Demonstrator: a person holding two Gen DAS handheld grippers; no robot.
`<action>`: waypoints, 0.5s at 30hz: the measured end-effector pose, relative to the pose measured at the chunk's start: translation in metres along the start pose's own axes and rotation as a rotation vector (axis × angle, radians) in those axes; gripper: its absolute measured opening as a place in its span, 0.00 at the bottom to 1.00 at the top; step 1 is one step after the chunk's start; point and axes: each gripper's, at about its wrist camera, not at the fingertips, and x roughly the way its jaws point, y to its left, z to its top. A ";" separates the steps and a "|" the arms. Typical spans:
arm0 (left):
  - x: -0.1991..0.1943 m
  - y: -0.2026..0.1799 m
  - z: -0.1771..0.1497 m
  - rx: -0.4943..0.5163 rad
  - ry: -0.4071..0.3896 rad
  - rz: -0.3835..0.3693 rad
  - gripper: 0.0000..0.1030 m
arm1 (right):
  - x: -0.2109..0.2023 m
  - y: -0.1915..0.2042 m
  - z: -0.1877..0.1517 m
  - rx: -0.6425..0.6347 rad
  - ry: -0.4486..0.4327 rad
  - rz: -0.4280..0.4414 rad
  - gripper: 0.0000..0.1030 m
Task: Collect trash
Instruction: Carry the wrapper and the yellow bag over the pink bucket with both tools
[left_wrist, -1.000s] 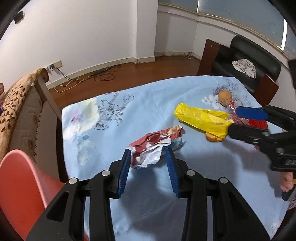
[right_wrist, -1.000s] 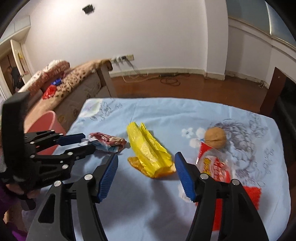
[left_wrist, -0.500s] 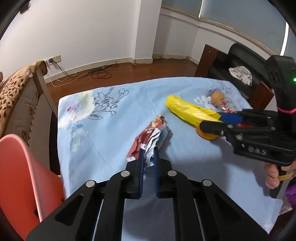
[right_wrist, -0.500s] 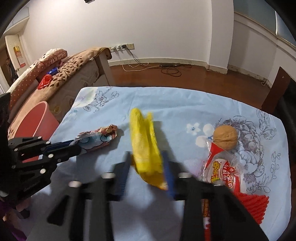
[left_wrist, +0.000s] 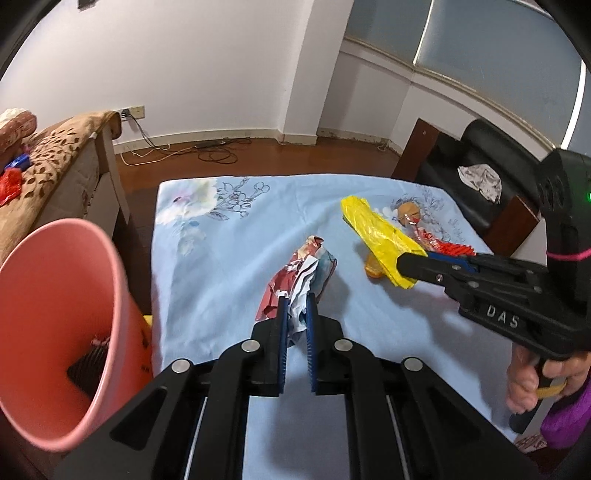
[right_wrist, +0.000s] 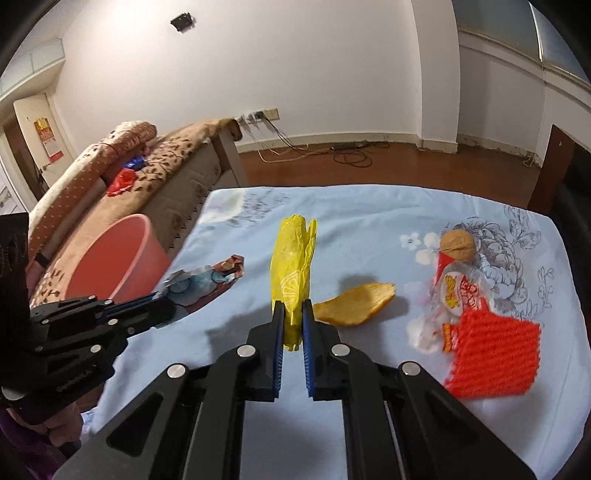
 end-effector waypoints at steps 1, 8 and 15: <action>-0.005 0.001 -0.002 -0.007 -0.005 0.003 0.08 | -0.004 0.005 -0.002 -0.002 -0.007 0.002 0.08; -0.037 0.007 -0.014 -0.042 -0.052 0.034 0.08 | -0.017 0.031 -0.010 -0.005 -0.007 0.019 0.08; -0.069 0.020 -0.018 -0.075 -0.117 0.062 0.08 | -0.021 0.064 -0.013 -0.036 -0.013 0.036 0.09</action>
